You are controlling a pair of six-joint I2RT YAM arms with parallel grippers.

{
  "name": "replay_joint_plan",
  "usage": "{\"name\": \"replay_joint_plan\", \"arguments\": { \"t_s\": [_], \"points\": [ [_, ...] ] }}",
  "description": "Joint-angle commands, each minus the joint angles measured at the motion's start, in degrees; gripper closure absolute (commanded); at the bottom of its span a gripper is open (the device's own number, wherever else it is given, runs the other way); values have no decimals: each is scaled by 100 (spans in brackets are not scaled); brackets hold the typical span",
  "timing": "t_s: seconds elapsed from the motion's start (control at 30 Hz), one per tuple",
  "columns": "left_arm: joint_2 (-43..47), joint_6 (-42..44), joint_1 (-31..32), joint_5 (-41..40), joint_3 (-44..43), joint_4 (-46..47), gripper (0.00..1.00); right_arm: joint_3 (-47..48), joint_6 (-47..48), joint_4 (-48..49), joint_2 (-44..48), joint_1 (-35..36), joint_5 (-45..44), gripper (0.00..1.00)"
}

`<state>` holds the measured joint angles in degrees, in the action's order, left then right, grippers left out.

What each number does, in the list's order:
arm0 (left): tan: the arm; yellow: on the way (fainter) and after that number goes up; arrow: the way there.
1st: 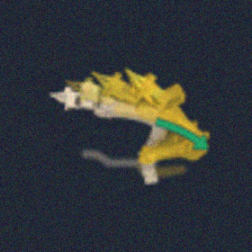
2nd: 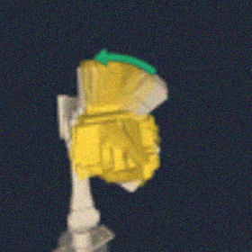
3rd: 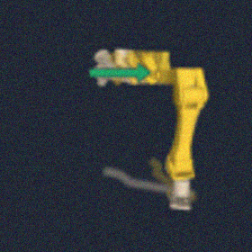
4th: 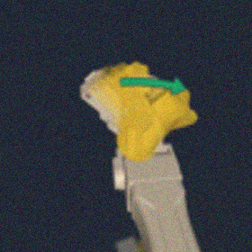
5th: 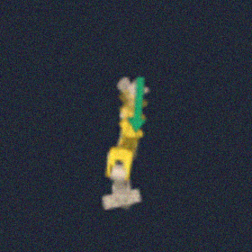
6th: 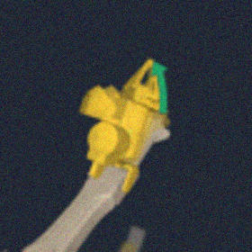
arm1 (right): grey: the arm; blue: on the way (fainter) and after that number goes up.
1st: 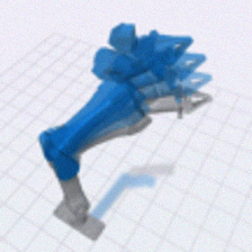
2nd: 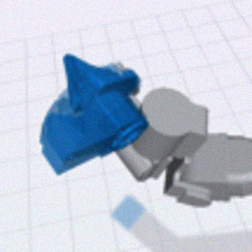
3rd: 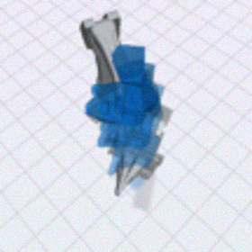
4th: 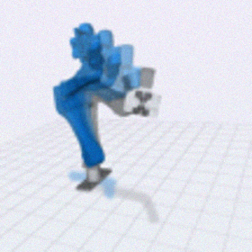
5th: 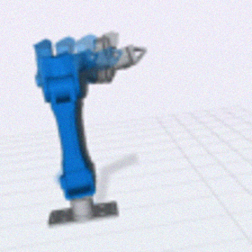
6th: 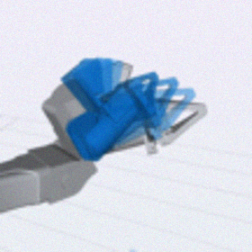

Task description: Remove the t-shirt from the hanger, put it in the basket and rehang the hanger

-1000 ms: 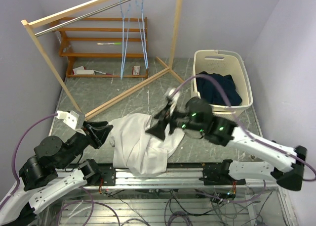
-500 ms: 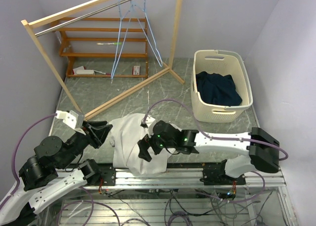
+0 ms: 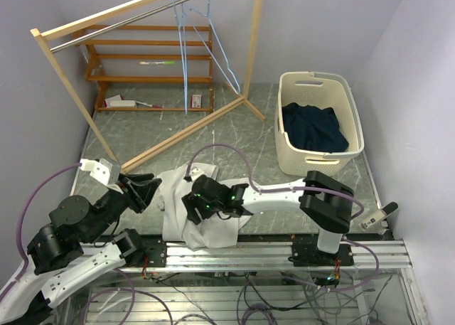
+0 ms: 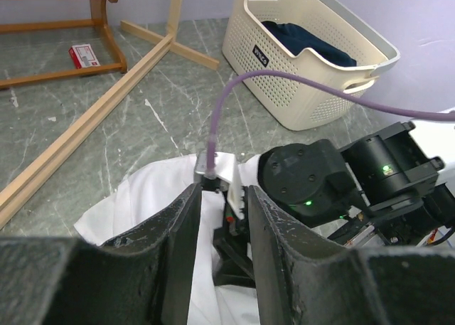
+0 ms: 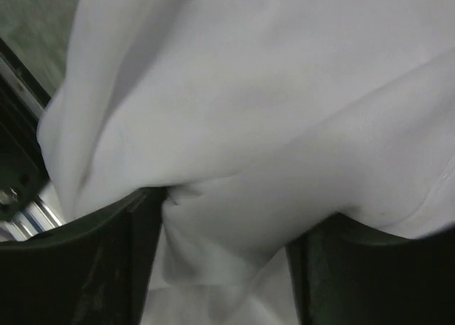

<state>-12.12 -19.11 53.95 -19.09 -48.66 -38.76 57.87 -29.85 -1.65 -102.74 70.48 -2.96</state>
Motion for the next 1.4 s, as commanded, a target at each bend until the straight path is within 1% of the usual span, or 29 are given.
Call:
{"name": "replay_joint_plan", "arguments": {
  "t_s": [0.0,0.03,0.1,0.2,0.37,0.53,0.67,0.73,0.83,0.9,1.03,1.1,1.2,1.23,1.27,1.3,1.33,1.37],
  "points": [
    [23,-66,-6,-104,4,129,57,476,-43,-203,-430,-45,-130,51],
    [25,-68,-8,-108,0,123,57,511,-20,-230,-419,-99,-100,66],
    [49,-74,-5,-112,-2,120,57,505,-17,-275,-237,-301,-71,100],
    [64,-82,-7,-121,4,115,57,385,34,-294,237,-856,226,100],
    [61,-82,-3,-111,0,110,57,434,271,-693,1323,-2229,624,100],
    [48,-76,-3,-106,3,115,57,1317,546,-1471,2071,-3686,736,100],
    [58,-81,-2,-103,3,115,57,2343,510,-1955,2233,-4911,838,100],
    [74,-80,-7,-104,12,121,57,2653,381,-1999,2315,-5391,897,100],
    [90,-84,-5,-119,8,106,57,2851,-21,-1604,2532,-6058,1065,100],
    [84,-79,-1,-128,13,106,57,3312,-208,-1650,2432,-6408,1032,100],
    [36,-61,-5,-104,10,125,58,4853,-439,-2045,1854,-7018,1105,100],
    [12,-58,-1,-93,8,123,58,6033,-453,-2471,1380,-7202,1077,100],
    [18,-57,0,-83,14,125,58,8095,-524,-3245,612,-7545,895,100],
    [22,-57,-1,-88,13,128,58,8681,-602,-3395,422,-7702,810,100],
    [44,-57,-6,-85,17,128,58,9020,-689,-3425,351,-7868,749,100],
    [50,-57,-4,-79,15,131,58,9035,-776,-3325,415,-8013,742,100],
    [61,-57,-3,-85,16,131,58,8745,-865,-3168,589,-8154,741,100],
    [73,-50,-3,-79,15,132,58,8150,-906,-2978,807,-8235,705,100]
  ]
}}
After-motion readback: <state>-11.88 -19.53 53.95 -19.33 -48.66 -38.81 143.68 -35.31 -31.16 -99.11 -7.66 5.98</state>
